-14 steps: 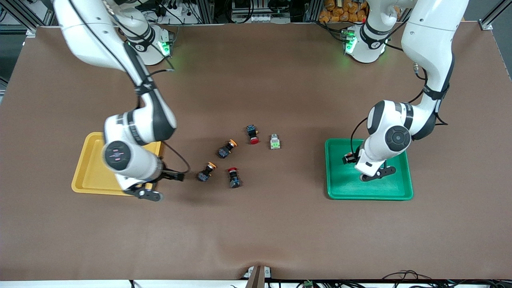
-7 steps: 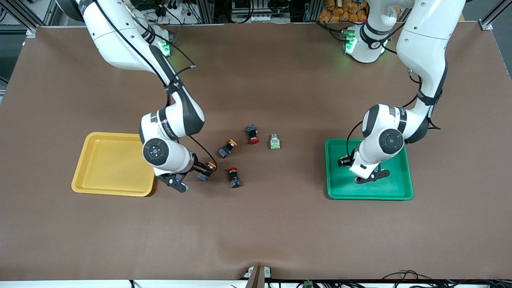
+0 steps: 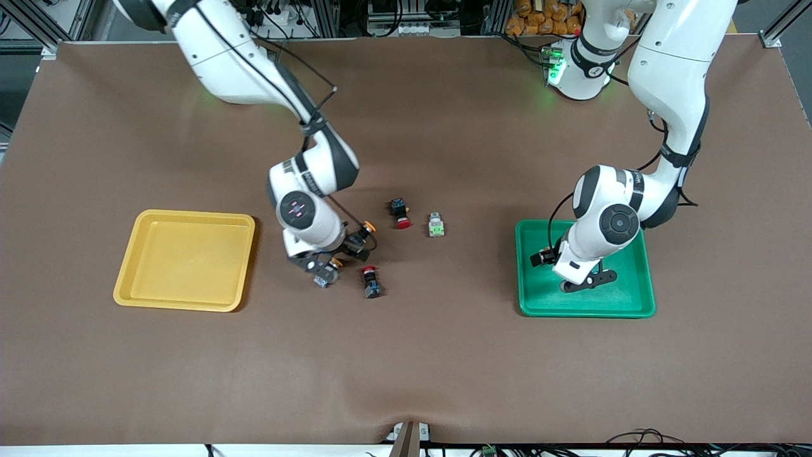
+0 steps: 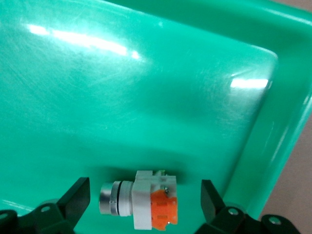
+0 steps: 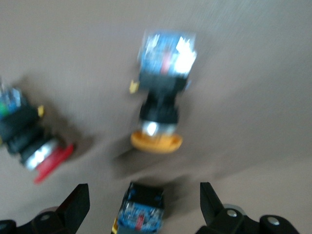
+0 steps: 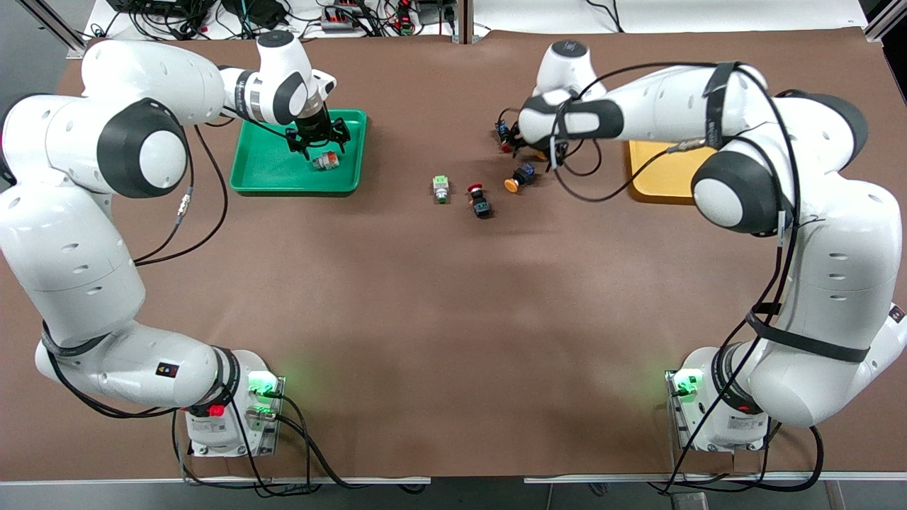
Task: Place green and yellow buttons in trays
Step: 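Open the left gripper over the green tray while the right gripper grasps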
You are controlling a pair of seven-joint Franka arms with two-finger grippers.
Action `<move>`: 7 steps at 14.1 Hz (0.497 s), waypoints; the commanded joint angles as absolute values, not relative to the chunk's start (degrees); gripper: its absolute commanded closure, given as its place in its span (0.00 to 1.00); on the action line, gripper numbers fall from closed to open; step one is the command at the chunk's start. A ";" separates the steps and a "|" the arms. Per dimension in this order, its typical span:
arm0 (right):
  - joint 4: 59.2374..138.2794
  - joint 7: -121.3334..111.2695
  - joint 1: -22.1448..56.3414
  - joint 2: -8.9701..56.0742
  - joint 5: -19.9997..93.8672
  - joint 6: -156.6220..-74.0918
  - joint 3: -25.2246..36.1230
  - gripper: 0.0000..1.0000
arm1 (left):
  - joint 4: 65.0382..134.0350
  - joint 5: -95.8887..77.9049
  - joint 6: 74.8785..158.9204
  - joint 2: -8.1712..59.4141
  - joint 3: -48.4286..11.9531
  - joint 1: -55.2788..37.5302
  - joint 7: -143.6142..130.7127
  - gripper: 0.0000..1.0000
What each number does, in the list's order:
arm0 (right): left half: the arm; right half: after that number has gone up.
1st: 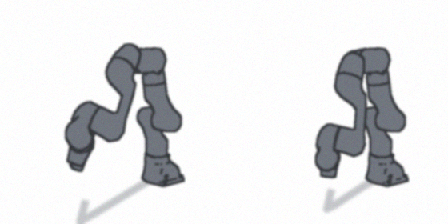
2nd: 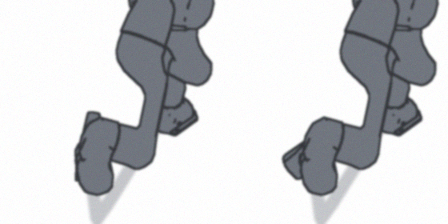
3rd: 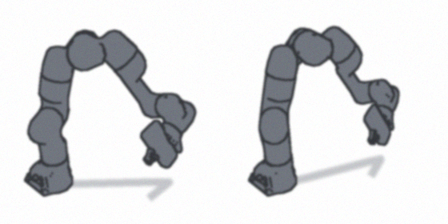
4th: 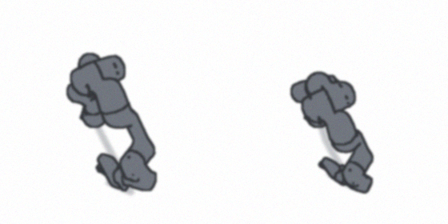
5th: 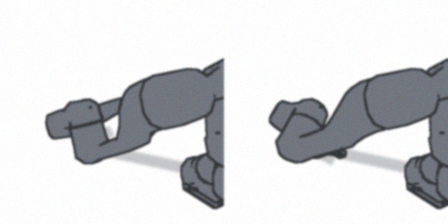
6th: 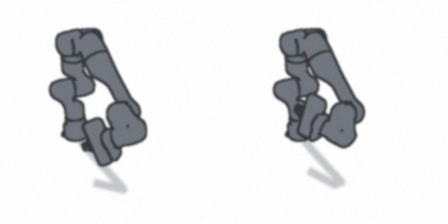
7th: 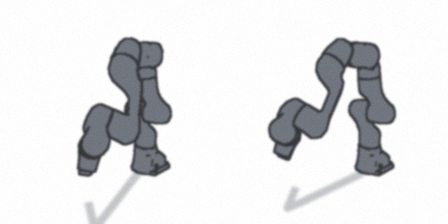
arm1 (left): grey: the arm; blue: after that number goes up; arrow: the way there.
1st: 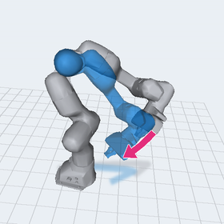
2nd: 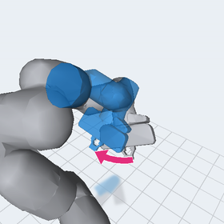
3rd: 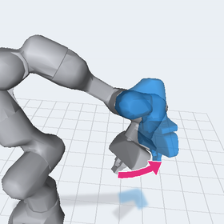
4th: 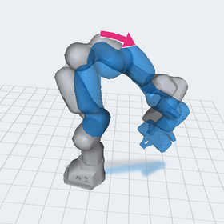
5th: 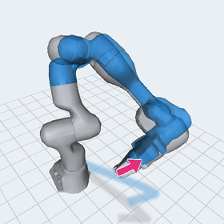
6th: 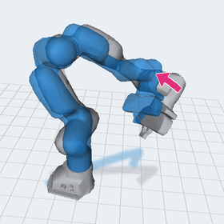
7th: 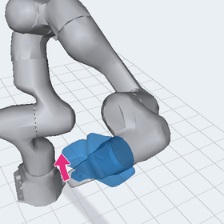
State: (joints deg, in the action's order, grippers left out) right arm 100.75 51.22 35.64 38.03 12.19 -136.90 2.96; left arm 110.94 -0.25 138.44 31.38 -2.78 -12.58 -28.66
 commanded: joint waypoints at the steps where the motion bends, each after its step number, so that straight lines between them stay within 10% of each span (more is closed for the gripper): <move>1: 102.74 51.33 36.21 37.09 12.66 -137.99 3.43 0.00 | 109.52 0.09 138.16 30.94 -2.72 -12.92 -28.39 0.00; 3: 102.74 51.42 36.39 37.00 12.66 -138.08 3.43 0.00 | 108.55 0.09 138.08 30.67 -2.81 -13.53 -27.34 0.00; 4: 102.74 51.50 36.65 36.91 12.66 -138.08 3.43 0.23 | 108.20 0.09 137.99 30.59 -2.81 -13.97 -27.25 0.00; 5: 102.74 51.50 36.82 36.91 12.66 -138.16 3.43 0.70 | 108.11 0.09 137.99 30.50 -2.81 -14.32 -27.16 0.00; 7: 102.74 51.50 37.26 36.91 12.66 -138.25 3.43 0.97 | 108.11 0.09 137.90 29.97 -2.81 -14.94 -25.24 0.00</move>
State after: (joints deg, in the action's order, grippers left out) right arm 101.85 51.26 36.46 38.00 12.19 -137.88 3.25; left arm 107.96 -0.24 138.43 31.23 -2.98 -14.21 -27.36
